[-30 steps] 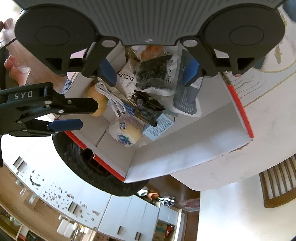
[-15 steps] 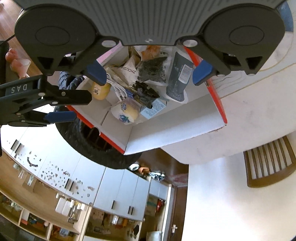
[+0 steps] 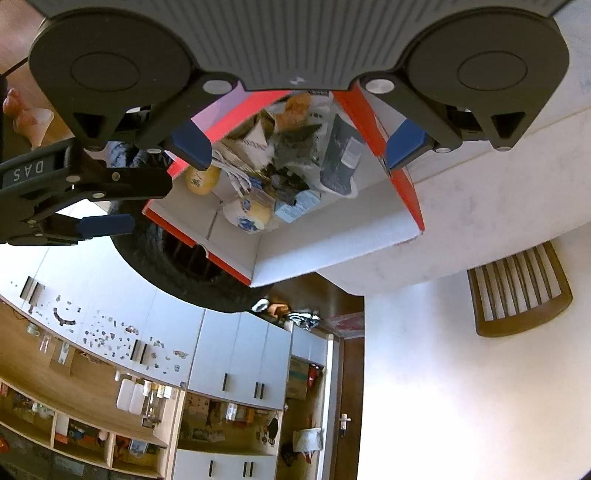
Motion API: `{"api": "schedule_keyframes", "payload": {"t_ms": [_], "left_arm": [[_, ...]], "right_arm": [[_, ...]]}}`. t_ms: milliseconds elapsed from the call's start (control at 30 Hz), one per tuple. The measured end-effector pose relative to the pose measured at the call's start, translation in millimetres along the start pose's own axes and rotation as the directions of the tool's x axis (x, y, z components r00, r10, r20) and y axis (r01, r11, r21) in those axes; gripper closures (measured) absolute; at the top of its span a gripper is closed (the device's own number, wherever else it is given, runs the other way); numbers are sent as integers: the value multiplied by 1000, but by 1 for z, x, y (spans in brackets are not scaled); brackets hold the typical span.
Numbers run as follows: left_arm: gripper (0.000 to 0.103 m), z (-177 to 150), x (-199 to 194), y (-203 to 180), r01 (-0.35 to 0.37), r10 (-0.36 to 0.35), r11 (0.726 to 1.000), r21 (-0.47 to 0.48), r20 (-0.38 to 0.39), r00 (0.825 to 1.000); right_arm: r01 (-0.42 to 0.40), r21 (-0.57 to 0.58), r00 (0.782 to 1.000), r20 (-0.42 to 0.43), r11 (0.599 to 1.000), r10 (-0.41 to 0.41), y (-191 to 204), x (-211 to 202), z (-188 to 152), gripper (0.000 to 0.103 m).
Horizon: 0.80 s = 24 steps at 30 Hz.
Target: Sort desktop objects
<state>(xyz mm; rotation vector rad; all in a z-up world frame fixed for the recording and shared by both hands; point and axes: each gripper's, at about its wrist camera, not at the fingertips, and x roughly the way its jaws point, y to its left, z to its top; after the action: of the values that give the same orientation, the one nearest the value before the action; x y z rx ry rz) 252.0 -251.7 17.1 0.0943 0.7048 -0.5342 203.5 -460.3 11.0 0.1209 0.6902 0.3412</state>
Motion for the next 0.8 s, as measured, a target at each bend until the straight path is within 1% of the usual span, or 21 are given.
{"api": "schedule_keyframes", "payload": {"t_ms": [200, 367, 500, 633, 800], "left_arm": [[2, -11, -14, 1, 15, -15, 1000, 2, 3, 1000], [2, -20, -16, 7, 26, -27, 999, -23, -22, 999], [2, -26, -17, 12, 12, -13, 999, -37, -39, 999], [2, -30, -17, 17, 5, -8, 999, -50, -62, 998], [2, -34, -18, 20, -5, 2, 999, -37, -76, 997]], "right_arm": [[31, -3, 999, 14, 1000, -31, 16, -16, -9, 2], [68, 11, 997, 25, 998, -68, 24, -23, -15, 2], [107, 0, 994, 20, 994, -107, 31, -24, -22, 2], [128, 10, 992, 13, 992, -128, 36, -22, -27, 2], [154, 16, 988, 6, 988, -154, 41, -21, -31, 2]]}}
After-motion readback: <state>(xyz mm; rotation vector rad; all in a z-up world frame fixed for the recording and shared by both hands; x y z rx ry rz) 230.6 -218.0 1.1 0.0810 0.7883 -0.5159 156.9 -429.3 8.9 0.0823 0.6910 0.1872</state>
